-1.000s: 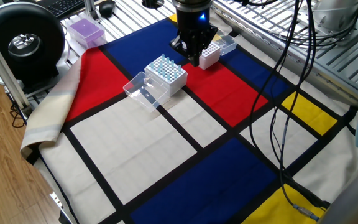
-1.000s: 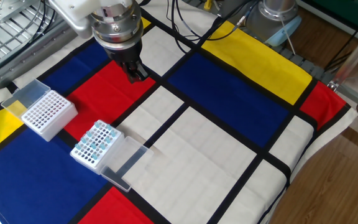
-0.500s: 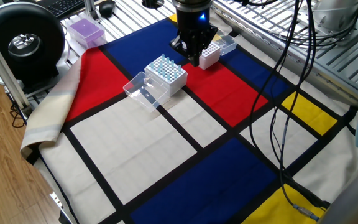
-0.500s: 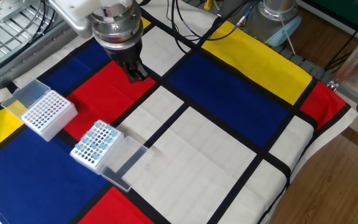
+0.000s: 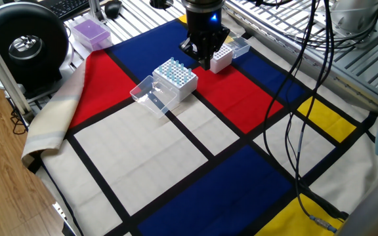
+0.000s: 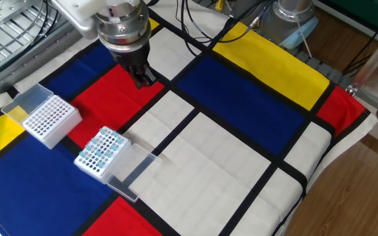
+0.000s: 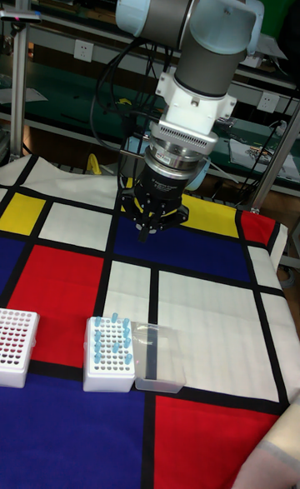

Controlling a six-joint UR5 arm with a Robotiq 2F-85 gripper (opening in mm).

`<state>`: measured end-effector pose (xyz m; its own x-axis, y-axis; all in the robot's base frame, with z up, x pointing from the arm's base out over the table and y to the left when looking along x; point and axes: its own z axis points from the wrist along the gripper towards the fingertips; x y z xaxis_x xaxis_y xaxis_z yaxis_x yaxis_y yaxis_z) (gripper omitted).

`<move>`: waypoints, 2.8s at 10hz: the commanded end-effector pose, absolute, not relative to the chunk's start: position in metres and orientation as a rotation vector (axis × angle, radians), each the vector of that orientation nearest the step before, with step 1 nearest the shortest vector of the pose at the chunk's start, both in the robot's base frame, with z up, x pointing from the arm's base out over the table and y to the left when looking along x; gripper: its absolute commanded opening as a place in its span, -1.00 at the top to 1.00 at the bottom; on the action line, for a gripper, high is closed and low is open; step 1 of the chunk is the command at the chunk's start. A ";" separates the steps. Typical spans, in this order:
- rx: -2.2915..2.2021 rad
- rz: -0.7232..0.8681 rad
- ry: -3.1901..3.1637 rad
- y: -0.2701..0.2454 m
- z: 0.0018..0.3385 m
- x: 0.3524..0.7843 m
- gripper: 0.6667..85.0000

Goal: Transfer all medium pipette tips from one holder to another

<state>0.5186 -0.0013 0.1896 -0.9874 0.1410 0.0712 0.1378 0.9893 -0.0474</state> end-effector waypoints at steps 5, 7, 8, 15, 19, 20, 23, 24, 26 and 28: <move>0.078 0.021 -3.007 -0.021 0.214 0.508 -1.00; 0.060 0.000 -3.045 -0.017 0.214 0.519 -1.00; 0.056 -0.007 -3.044 -0.016 0.214 0.519 -1.00; -0.061 -0.129 -3.201 -0.006 0.221 0.563 -0.64; -0.065 -0.104 -3.199 -0.015 0.223 0.564 -0.64; -0.032 -0.083 -3.193 -0.022 0.225 0.563 -0.64; 0.035 -0.059 -3.164 -0.041 0.233 0.563 -0.64; 0.032 -0.067 -3.188 -0.041 0.233 0.572 -0.63; 0.027 -0.069 -3.187 -0.045 0.234 0.578 -0.61; 0.016 -0.111 -3.195 -0.040 0.231 0.587 -0.60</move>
<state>0.5782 -0.0426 0.2304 -0.9989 -0.0126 -0.0451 -0.0145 0.9990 0.0417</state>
